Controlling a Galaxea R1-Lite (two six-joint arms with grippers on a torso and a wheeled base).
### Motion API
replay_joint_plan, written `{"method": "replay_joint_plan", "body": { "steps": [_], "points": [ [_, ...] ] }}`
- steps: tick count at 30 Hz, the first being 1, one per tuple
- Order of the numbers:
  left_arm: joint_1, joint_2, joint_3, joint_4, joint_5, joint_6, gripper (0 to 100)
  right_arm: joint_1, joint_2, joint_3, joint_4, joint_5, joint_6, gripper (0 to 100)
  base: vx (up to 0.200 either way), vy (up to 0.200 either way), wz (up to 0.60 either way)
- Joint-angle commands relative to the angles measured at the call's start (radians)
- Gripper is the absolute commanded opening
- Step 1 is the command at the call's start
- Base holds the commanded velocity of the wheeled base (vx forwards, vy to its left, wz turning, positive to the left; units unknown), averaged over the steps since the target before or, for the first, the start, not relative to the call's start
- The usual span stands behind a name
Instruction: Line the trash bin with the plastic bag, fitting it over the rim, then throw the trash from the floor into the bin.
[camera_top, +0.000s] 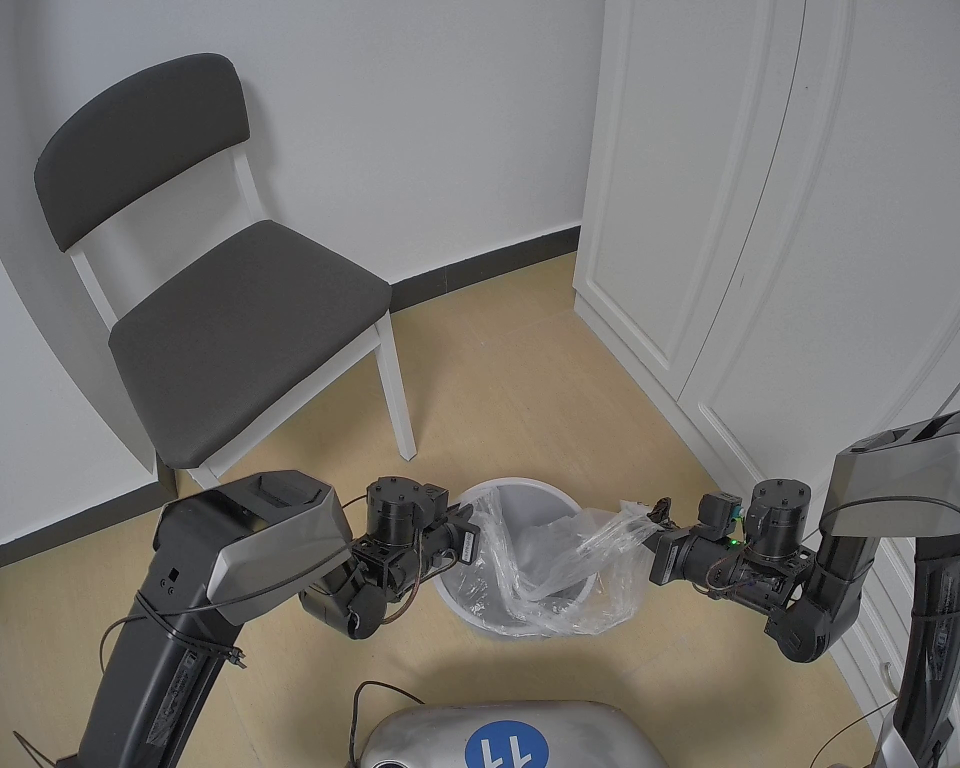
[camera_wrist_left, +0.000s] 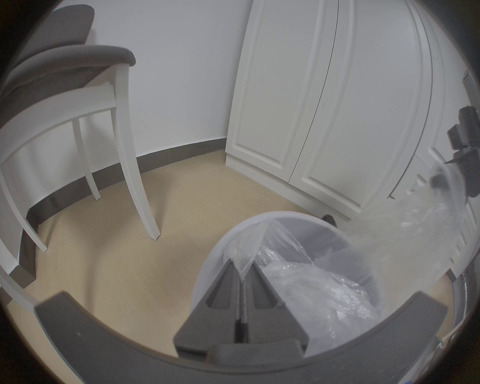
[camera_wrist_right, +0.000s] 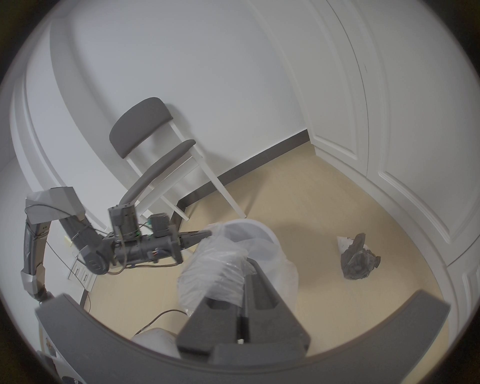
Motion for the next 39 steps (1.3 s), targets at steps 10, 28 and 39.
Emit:
{"method": "replay_joint_plan", "body": {
  "steps": [10,28,39],
  "points": [
    [0.053,-0.096,0.258,-0.22,-0.035,-0.01,0,-0.045,0.016,-0.084,-0.018,-0.008,0.064,0,0.0,0.0,0.0],
    [0.096,-0.054,0.357,-0.349,-0.09,-0.027,0,-0.08,0.067,-0.226,-0.018,-0.1,0.206,0,0.0,0.0,0.0],
    [0.109,-0.043,0.379,-0.351,-0.108,-0.027,0,-0.089,0.104,-0.265,-0.018,-0.101,0.249,0,0.0,0.0,0.0]
  ]
}}
